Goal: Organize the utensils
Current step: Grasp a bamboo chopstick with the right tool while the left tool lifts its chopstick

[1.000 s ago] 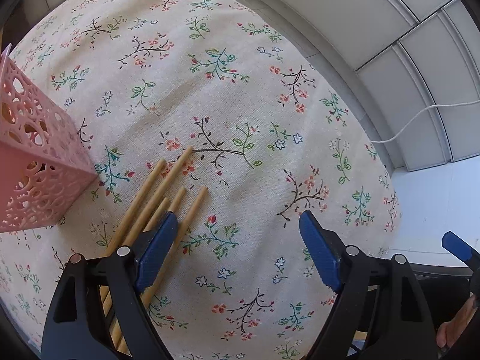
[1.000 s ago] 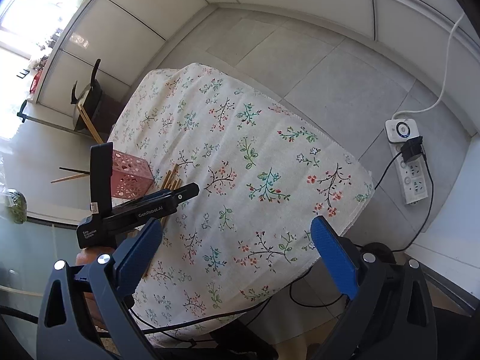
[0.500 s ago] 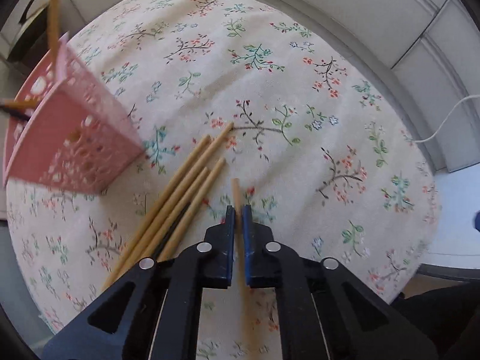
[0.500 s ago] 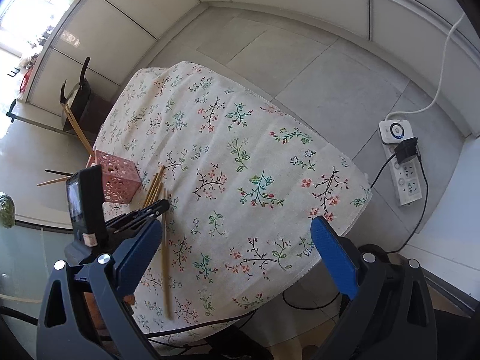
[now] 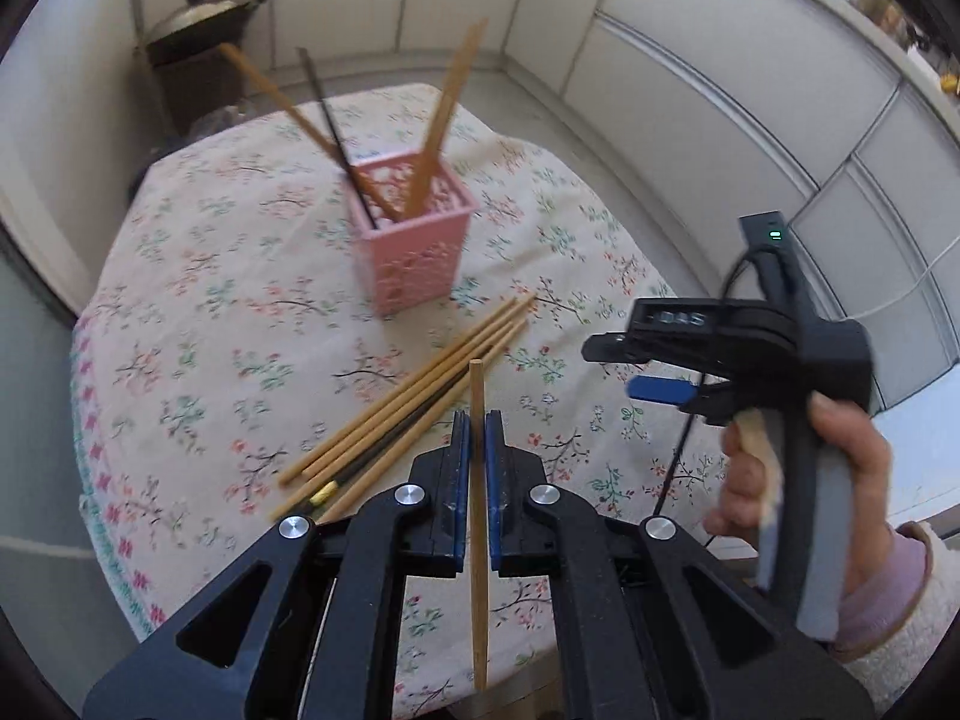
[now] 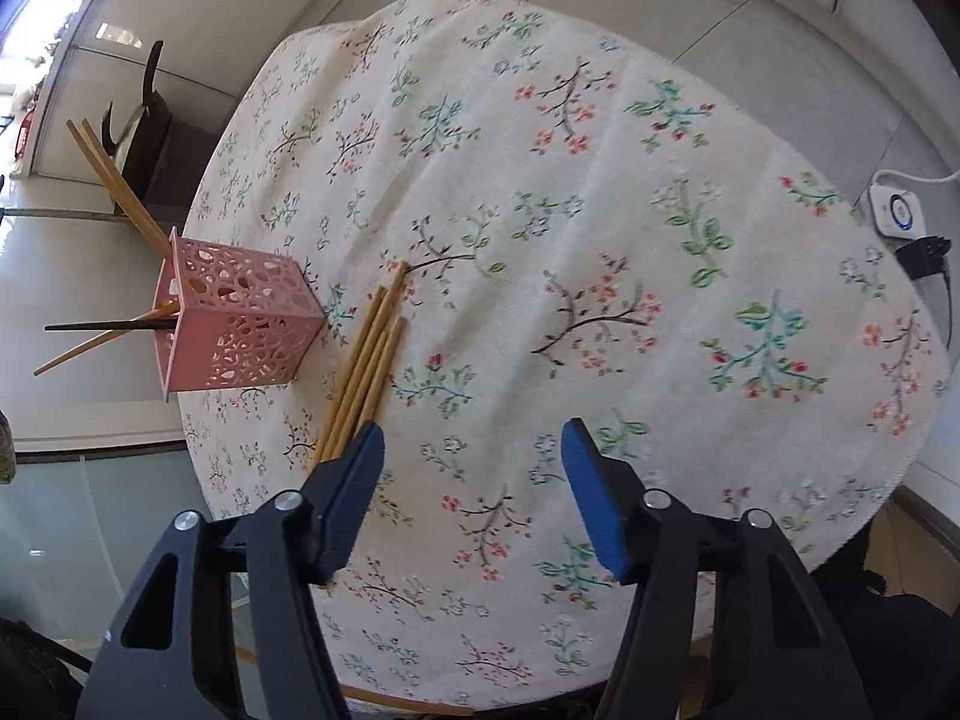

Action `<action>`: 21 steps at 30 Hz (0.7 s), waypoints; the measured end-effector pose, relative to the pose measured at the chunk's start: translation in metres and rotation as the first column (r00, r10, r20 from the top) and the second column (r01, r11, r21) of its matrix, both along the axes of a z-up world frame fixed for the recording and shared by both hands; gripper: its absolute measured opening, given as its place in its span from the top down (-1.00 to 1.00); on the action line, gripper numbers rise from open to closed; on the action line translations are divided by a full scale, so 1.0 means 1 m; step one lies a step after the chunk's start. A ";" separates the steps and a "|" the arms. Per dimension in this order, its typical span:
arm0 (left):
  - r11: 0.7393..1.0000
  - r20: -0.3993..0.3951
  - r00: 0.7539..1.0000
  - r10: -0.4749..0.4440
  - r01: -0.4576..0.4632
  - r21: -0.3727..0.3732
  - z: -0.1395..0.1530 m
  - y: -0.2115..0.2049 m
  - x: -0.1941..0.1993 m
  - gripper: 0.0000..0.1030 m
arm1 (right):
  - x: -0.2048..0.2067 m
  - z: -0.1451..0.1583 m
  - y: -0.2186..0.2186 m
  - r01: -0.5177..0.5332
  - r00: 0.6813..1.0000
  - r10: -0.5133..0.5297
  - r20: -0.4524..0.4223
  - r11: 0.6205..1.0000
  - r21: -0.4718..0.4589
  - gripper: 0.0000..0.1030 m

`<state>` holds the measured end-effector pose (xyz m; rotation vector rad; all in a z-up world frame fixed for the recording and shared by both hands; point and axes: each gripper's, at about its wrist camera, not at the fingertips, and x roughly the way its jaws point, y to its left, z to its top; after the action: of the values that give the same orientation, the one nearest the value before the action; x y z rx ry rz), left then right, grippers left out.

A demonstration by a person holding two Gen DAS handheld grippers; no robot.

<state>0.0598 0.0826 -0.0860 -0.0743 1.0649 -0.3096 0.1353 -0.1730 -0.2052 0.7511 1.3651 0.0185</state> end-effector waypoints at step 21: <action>0.995 0.108 0.993 0.041 -0.030 -0.098 0.036 0.051 -0.027 0.91 | 0.056 -0.023 0.075 -0.022 0.999 0.010 -0.041 0.954 -0.299 0.31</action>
<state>0.0331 0.1340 -0.0496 -0.1608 0.9384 -0.3291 0.1913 -0.0977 -0.2280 0.4869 1.3728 -0.1880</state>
